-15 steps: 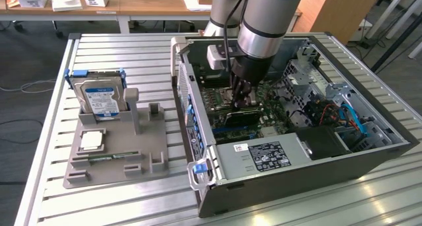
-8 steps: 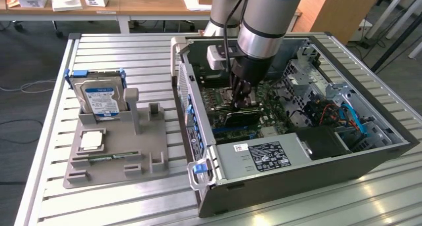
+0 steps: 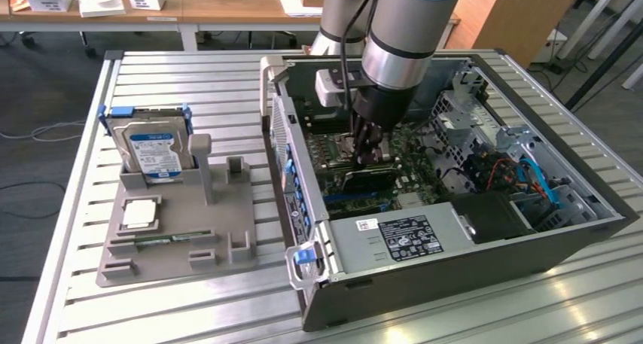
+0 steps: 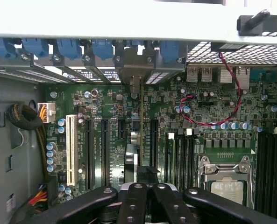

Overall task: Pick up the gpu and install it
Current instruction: 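Press down on the gpu until it lock into place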

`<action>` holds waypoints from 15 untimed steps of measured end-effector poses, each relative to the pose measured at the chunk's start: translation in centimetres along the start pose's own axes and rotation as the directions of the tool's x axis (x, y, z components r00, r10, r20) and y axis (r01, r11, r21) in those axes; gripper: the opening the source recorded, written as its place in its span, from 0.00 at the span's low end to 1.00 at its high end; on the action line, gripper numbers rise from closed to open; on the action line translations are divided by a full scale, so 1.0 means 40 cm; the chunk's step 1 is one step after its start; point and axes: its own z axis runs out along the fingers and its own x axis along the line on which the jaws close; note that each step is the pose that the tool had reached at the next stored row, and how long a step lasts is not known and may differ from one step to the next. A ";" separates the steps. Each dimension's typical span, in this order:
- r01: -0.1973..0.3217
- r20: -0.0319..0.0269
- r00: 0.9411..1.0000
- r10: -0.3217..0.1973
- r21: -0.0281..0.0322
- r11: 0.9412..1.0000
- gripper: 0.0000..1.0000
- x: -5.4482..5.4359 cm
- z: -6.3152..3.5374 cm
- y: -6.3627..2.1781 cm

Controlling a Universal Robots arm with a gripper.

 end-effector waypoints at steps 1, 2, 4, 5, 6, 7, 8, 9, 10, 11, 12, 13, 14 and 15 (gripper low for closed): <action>0.000 0.000 1.000 0.000 0.000 1.000 0.11 0.000 0.000 0.000; 0.000 0.000 1.000 0.000 0.000 1.000 0.11 0.000 0.001 0.000; 0.000 0.000 1.000 0.000 0.000 1.000 0.11 0.000 0.001 0.000; 0.000 0.000 1.000 0.000 0.000 1.000 0.11 0.000 0.001 0.000; 0.000 0.000 1.000 0.000 0.000 1.000 0.11 0.000 0.000 0.000; 0.000 0.000 1.000 0.000 0.000 1.000 0.11 0.000 -0.002 0.000; 0.000 0.000 1.000 0.000 0.000 1.000 0.11 0.000 -0.004 0.000; 0.000 0.000 1.000 0.000 0.000 1.000 0.11 0.000 -0.006 0.000; 0.000 0.000 1.000 0.000 0.000 1.000 0.11 0.000 -0.006 0.000; 0.000 0.000 1.000 0.000 0.000 1.000 0.11 0.000 -0.006 0.000; 0.000 0.000 1.000 0.000 0.000 1.000 0.11 0.000 -0.006 0.000; 0.000 0.000 1.000 0.000 0.000 1.000 0.11 0.000 -0.007 0.001; 0.000 0.000 1.000 0.000 0.000 1.000 0.11 0.000 -0.007 0.003; 0.000 0.000 1.000 0.000 0.000 1.000 0.11 0.000 -0.007 0.005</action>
